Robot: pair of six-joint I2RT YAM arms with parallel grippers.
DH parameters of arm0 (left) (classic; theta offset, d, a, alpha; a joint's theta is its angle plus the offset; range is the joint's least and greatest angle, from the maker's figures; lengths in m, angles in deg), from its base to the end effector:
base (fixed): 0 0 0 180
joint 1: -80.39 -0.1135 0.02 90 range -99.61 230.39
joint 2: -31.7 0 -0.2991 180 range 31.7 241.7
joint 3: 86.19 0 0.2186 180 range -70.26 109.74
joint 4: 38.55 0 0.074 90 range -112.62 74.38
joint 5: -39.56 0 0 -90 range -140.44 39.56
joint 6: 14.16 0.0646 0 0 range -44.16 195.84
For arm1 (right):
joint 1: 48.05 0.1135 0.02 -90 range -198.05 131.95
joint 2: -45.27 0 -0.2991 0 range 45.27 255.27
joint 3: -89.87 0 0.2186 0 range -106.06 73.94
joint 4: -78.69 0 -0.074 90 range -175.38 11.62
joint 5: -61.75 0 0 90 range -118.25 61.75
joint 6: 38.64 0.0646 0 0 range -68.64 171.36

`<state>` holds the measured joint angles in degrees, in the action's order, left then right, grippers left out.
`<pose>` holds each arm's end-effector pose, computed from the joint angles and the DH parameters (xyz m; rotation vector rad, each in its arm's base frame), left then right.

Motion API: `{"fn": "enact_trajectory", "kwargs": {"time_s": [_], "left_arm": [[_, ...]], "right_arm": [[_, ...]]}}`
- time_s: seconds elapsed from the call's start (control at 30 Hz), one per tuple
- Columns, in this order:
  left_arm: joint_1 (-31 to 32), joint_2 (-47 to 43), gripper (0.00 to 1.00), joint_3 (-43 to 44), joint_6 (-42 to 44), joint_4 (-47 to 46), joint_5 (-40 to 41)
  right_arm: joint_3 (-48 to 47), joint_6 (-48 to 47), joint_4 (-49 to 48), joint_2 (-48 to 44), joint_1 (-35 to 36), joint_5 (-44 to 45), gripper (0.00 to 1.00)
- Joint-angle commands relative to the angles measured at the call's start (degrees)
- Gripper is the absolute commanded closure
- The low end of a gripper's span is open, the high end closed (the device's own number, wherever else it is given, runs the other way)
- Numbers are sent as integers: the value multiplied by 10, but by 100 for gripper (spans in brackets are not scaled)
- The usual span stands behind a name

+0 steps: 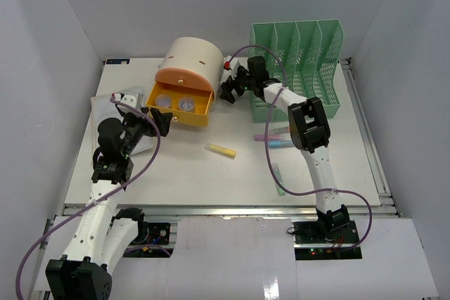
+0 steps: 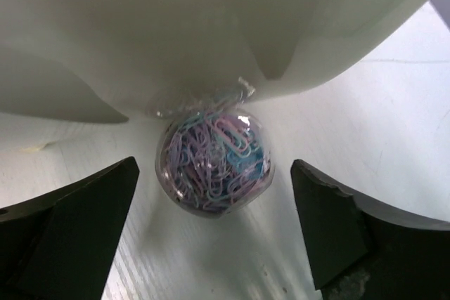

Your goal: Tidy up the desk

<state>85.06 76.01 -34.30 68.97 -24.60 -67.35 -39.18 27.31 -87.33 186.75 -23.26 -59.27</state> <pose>0.1556 -0.0316 0.3362 0.1909 1.6820 -0.3991 0.5156 0.2748 0.1952 -1.1260 1.6581 0.5561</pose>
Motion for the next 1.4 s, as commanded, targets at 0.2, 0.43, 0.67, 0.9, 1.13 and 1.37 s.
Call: {"fn": "enact_trajectory", "kwargs": {"time_s": [0.2,0.43,0.67,0.9,1.13,1.37], "left_arm": [[-1,3,2,9,7,2,11],[-1,1,2,9,7,2,10],[-1,-10,2,8,5,2,6],[-1,-20,2,8,1,0,-2],[-1,-29,2,7,-1,0,-3],[-1,-39,2,6,-8,-2,16]], "right_arm": [[2,38,-85,10,-2,-37,32],[52,15,-73,-27,-2,-41,51],[154,-1,-74,-111,-4,-39,59],[268,4,-71,-232,-5,-65,61],[334,9,-52,-336,-4,-79,65],[348,5,2,-452,22,-85,65]]}}
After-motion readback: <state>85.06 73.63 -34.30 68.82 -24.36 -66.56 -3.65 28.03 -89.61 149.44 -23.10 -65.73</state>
